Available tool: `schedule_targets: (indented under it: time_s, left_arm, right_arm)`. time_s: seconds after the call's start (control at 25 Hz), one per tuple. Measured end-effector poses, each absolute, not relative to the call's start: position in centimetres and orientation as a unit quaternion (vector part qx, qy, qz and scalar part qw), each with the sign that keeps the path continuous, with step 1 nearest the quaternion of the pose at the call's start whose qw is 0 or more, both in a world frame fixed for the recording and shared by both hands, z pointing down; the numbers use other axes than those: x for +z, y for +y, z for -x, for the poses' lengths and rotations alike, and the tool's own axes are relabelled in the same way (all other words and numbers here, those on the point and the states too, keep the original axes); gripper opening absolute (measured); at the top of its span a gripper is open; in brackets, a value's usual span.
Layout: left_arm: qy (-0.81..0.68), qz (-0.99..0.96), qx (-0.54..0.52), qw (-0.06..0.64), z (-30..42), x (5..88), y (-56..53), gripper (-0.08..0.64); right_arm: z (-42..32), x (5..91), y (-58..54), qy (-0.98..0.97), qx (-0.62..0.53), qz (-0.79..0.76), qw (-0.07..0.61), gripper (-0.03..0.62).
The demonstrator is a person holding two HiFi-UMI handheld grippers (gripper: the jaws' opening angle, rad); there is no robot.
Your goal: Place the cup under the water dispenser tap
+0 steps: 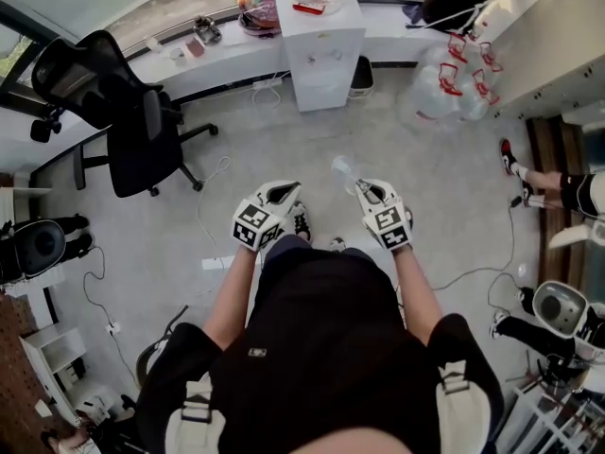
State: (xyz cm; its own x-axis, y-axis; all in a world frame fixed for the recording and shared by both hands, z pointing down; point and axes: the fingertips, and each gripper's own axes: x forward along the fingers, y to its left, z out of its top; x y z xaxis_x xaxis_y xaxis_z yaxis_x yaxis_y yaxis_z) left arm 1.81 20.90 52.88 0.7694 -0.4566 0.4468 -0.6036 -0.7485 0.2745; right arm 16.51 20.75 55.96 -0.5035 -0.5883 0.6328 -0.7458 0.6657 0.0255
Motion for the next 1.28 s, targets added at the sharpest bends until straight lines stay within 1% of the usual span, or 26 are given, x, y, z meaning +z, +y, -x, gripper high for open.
schedule_targets:
  time_s: [0.52, 0.8, 1.28]
  left_arm:
    - [-0.259, -0.925, 0.185, 0.205, 2.6, 53.3, 14.2, -0.002]
    - [-0.263, -0.928, 0.181, 0.192, 5.5, 53.1, 11.6, -0.002]
    - [-0.28, -0.922, 0.169, 0.207, 10.2, 54.1, 10.1, -0.002]
  right_arm:
    - [-12.3, 56.6, 15.4, -0.846, 0.134, -0.404, 0.321, 0.017]
    - [-10.0, 57.1, 13.4, -0.843, 0.132, -0.41, 0.322, 0.017]
    - [-5.7, 57.8, 11.2, -0.847, 0.13, -0.401, 0.324, 0.017]
